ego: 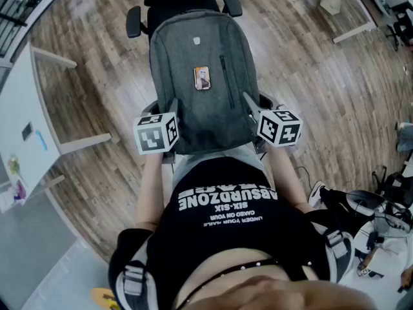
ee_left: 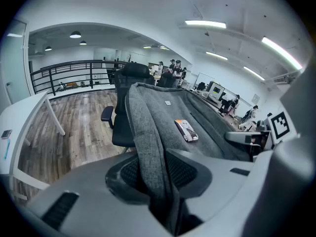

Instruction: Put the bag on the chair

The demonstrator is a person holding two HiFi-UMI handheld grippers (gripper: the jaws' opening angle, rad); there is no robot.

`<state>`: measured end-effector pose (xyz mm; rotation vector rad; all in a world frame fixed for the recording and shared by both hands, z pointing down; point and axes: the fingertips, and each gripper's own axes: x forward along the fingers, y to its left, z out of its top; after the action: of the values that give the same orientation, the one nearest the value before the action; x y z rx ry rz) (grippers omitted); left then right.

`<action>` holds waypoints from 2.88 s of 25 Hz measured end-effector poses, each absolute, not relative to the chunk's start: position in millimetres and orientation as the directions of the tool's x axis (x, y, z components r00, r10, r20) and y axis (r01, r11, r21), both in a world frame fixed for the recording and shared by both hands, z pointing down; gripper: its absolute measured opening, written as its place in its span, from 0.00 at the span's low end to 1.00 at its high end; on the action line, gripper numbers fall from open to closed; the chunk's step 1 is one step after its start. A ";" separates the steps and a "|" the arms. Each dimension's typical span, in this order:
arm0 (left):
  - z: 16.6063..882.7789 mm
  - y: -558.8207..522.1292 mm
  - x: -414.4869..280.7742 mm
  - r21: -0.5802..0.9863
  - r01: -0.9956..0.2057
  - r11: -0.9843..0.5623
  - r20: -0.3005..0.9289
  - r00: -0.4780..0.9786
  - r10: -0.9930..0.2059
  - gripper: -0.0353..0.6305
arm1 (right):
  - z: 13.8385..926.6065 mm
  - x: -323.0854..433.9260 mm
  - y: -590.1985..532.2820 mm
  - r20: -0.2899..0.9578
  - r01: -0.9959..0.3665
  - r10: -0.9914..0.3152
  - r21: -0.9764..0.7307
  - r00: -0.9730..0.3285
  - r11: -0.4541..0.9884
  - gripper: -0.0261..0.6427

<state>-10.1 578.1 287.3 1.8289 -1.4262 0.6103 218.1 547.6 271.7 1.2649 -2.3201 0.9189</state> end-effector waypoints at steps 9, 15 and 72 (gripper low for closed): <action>296.4 541.3 -3.2 0.255 -0.965 -0.053 0.741 0.230 -0.630 0.20 | 280.8 222.9 495.3 0.577 -0.811 -0.570 -0.381 -0.584 0.445 0.18; 301.0 517.1 4.4 0.255 -0.967 -0.020 0.729 0.205 -0.653 0.20 | 285.7 228.3 463.1 0.576 -0.793 -0.549 -0.382 -0.606 0.474 0.19; 359.6 165.7 -100.1 0.302 -0.944 -0.133 0.810 0.328 -0.487 0.20 | 342.9 130.2 147.8 0.687 -0.881 -0.552 -0.387 -0.473 0.273 0.19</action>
<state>-100.1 165.7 359.6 1.7593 -1.2818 0.6904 130.2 147.8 342.9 1.2920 -2.1307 1.0602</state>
